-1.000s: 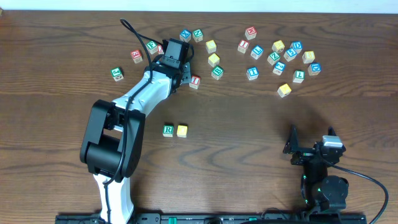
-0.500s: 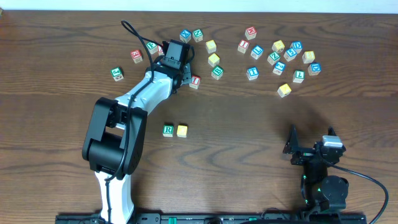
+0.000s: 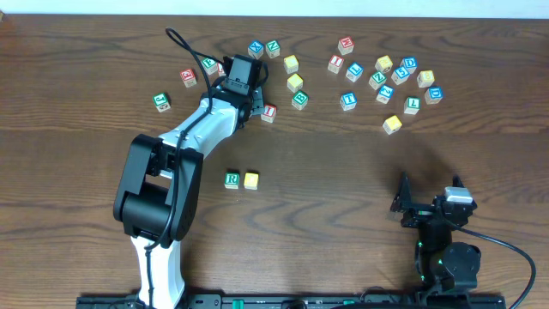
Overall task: Spell out ROBOT
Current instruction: 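Lower the left gripper around the second O block and close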
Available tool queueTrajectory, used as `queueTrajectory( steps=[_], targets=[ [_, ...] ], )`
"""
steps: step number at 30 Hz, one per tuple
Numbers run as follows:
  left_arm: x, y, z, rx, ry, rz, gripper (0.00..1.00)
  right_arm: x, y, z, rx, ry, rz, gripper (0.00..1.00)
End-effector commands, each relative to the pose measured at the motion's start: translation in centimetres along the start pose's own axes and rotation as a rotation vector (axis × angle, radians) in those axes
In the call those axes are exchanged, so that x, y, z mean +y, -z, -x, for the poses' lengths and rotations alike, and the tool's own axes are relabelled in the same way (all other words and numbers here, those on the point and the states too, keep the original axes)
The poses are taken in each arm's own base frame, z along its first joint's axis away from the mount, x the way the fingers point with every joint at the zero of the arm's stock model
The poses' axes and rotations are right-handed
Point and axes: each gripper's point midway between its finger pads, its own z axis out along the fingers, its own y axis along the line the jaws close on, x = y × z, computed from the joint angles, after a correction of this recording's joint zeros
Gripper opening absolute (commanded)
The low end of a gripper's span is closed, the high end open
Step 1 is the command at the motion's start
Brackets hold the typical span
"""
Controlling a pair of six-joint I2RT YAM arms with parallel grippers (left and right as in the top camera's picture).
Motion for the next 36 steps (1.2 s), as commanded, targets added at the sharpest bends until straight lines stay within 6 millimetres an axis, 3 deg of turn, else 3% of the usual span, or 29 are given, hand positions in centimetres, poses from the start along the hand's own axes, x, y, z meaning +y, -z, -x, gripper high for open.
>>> queueTrajectory(
  steps=[1, 13, 16, 26, 36],
  targets=[
    [0.11, -0.9, -0.2, 0.005, 0.012, 0.019, 0.5, -0.19, 0.02, 0.01, -0.003, 0.011, -0.007, 0.99],
    [0.21, -1.36, -0.61, 0.015, 0.01, 0.024, 0.49, -0.19, 0.02, 0.01, -0.003, 0.011, -0.007, 0.99],
    [0.28, -1.63, -0.88, 0.022, 0.008, 0.027, 0.43, -0.19, 0.02, 0.01, -0.003, 0.011, -0.007, 0.99],
    [0.34, -1.86, -1.12, 0.029, 0.007, 0.03, 0.38, -0.19, 0.02, 0.01, -0.003, 0.011, -0.007, 0.99],
    [0.34, -1.86, -1.11, 0.029, 0.007, 0.029, 0.44, -0.19, 0.02, 0.01, -0.003, 0.011, -0.007, 0.99]
  ],
)
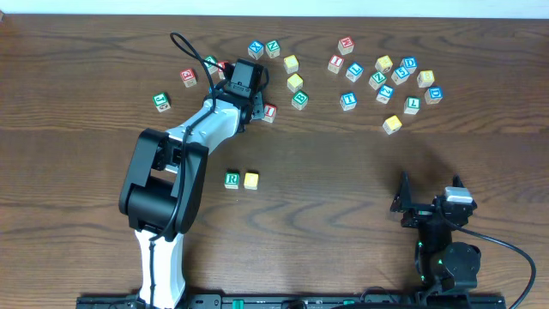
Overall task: Spell out ROBOT
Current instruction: 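Lower the left gripper around the second O block and close, then lift the second yellow O block with the left gripper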
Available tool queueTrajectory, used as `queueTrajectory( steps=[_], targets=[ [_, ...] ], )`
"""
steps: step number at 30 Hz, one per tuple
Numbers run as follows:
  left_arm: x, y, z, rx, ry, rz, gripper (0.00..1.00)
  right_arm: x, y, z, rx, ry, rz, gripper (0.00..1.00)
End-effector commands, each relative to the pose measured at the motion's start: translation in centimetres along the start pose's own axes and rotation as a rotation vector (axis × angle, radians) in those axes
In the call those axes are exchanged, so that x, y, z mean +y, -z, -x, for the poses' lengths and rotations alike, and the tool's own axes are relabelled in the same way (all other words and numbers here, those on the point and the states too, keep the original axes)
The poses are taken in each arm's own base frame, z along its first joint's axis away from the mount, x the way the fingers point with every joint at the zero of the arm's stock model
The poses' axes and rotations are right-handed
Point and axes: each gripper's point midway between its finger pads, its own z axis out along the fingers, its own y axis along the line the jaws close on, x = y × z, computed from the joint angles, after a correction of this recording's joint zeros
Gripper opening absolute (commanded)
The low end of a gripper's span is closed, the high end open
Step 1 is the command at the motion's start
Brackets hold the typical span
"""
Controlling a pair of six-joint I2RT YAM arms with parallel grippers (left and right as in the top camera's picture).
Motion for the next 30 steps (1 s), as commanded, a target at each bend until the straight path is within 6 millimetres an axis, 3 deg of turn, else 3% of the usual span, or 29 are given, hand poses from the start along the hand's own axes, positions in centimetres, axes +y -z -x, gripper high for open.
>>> queueTrajectory(
  steps=[1, 5, 21, 30],
  targets=[
    [-0.1, -0.2, 0.5, -0.012, 0.008, 0.007, 0.43, -0.2, 0.0, 0.0, -0.003, 0.011, -0.007, 0.99],
    [-0.1, -0.2, 0.5, -0.012, 0.008, 0.007, 0.35, -0.2, 0.0, 0.0, -0.003, 0.011, -0.007, 0.99],
    [0.4, 0.1, -1.0, 0.052, -0.004, 0.025, 0.34, -0.2, 0.0, 0.0, -0.002, 0.011, -0.007, 0.99],
    [-0.2, 1.5, -1.3, 0.079, -0.083, -0.007, 0.3, -0.2, 0.0, 0.0, -0.003, 0.011, -0.007, 0.99]
  ],
)
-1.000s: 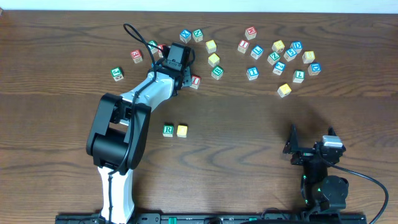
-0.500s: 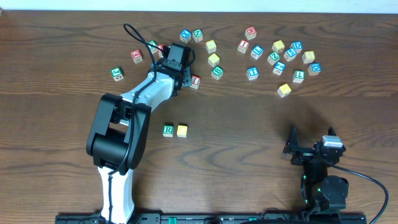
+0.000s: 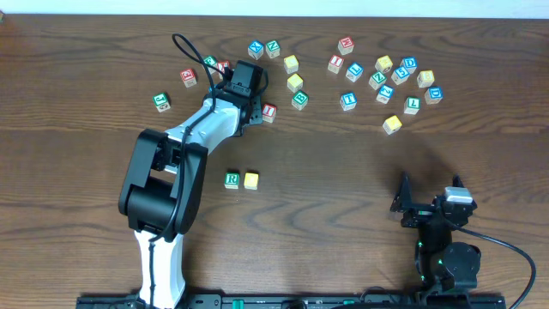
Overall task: Spell out ROBOT
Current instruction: 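Lift the second yellow O block with the left gripper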
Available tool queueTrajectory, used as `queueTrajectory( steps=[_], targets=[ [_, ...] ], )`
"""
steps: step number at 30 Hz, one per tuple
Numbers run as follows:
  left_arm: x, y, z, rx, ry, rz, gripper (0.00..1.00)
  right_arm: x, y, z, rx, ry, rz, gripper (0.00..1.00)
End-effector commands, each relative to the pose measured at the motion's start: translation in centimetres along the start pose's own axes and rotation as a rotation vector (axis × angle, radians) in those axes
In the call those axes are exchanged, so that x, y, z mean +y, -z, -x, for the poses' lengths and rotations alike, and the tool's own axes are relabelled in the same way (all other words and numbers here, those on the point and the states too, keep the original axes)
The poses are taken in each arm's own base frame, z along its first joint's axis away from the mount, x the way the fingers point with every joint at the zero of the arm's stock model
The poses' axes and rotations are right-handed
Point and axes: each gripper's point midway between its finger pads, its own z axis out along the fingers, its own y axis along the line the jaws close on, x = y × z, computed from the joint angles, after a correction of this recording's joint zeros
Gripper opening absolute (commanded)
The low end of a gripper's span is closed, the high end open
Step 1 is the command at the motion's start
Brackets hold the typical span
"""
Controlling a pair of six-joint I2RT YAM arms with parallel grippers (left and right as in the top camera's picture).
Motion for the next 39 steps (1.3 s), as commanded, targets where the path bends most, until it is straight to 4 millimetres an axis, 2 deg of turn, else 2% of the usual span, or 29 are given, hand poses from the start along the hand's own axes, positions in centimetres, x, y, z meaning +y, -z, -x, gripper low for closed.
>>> queueTrajectory(
  steps=[1, 8, 14, 28, 39],
  targets=[
    [-1.0, 1.4, 0.7, -0.014, -0.037, -0.037, 0.29, -0.2, 0.0, 0.0, -0.003, 0.011, -0.007, 0.99],
    [-2.7, 3.8, 1.5, -0.052, -0.121, -0.082, 0.29, -0.2, 0.0, 0.0, -0.003, 0.011, -0.007, 0.99],
    [-3.7, 5.4, 1.2, -0.057, -0.188, -0.095, 0.29, -0.2, 0.0, 0.0, -0.003, 0.011, -0.007, 0.99],
    [-3.4, 5.4, 0.5, -0.029, -0.186, -0.082, 0.27, -0.2, 0.0, 0.0, -0.003, 0.011, -0.007, 0.99],
    [-2.9, 5.4, 0.7, -0.035, 0.01, -0.053, 0.19, -0.2, 0.0, 0.0, -0.002, 0.011, -0.007, 0.99]
  ],
)
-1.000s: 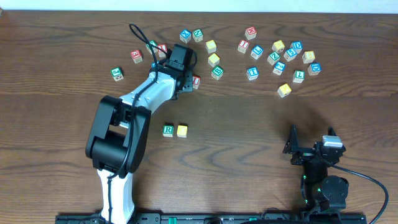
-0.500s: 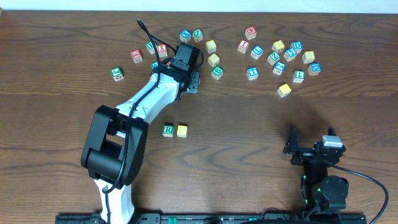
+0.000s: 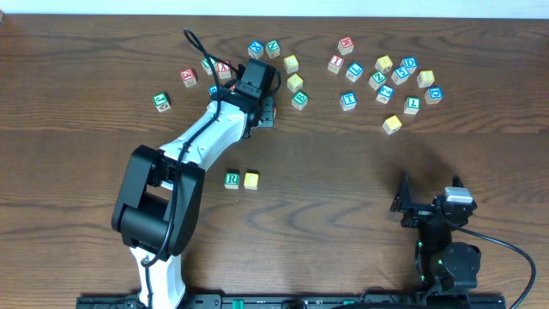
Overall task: Spell out ROBOT
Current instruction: 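Lift the second yellow O block with the left gripper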
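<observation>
A green R block and a yellow block lie side by side in the middle of the table. My left gripper reaches into the loose blocks at the back. It covers the spot beside a green block, and its fingers are hidden under the wrist. A yellow block lies just right of the wrist. My right gripper rests low at the front right, away from every block.
Several lettered blocks are scattered at the back right, among them a yellow one. More lie at the back left: a red one and a green one. The left arm's cable loops over them.
My left wrist has moved a little right and forward. It now covers the white block with a red letter that lay just off its right side. The right arm has not moved.
At all three earlier moments my left gripper hovered among the back-left blocks, shifting only slightly, with the red-lettered block showing beside it. The R and yellow blocks stayed put. Now the gripper sits over that red-lettered block.
</observation>
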Available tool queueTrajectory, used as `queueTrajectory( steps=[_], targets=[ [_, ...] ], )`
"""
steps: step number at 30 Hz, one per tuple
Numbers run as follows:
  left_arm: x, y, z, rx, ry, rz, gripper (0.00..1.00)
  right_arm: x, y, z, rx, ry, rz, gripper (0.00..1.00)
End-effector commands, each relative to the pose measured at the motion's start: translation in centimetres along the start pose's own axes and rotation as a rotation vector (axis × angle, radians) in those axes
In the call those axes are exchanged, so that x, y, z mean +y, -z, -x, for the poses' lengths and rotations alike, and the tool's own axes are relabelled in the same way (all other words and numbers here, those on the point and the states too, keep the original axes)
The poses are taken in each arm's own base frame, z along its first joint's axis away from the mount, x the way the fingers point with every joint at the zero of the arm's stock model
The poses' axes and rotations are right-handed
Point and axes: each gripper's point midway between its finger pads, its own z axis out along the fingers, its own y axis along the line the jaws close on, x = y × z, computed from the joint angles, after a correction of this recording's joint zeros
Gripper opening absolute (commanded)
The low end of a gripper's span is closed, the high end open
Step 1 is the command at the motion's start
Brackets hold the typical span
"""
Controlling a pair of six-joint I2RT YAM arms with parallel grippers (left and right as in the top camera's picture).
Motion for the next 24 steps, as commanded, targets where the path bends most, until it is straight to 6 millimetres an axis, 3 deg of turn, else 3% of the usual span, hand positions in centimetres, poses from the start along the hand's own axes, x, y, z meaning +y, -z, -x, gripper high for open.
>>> queueTrajectory(
  steps=[1, 9, 14, 24],
  targets=[
    [0.2, 0.9, 0.9, -0.028, 0.083, 0.009, 0.19, -0.2, 0.0, 0.0, -0.003, 0.011, -0.007, 0.99],
    [2.7, 2.9, 0.3, -0.023, 0.234, 0.128, 0.11, -0.2, 0.0, 0.0, -0.003, 0.011, -0.007, 0.99],
    [3.0, 4.1, -0.3, -0.006, 0.33, 0.141, 0.08, -0.2, 0.0, 0.0, -0.003, 0.011, -0.007, 0.99],
    [2.8, 4.5, -1.3, -0.002, 0.504, 0.168, 0.07, -0.2, 0.0, 0.0, -0.003, 0.011, -0.007, 0.99]
  ],
)
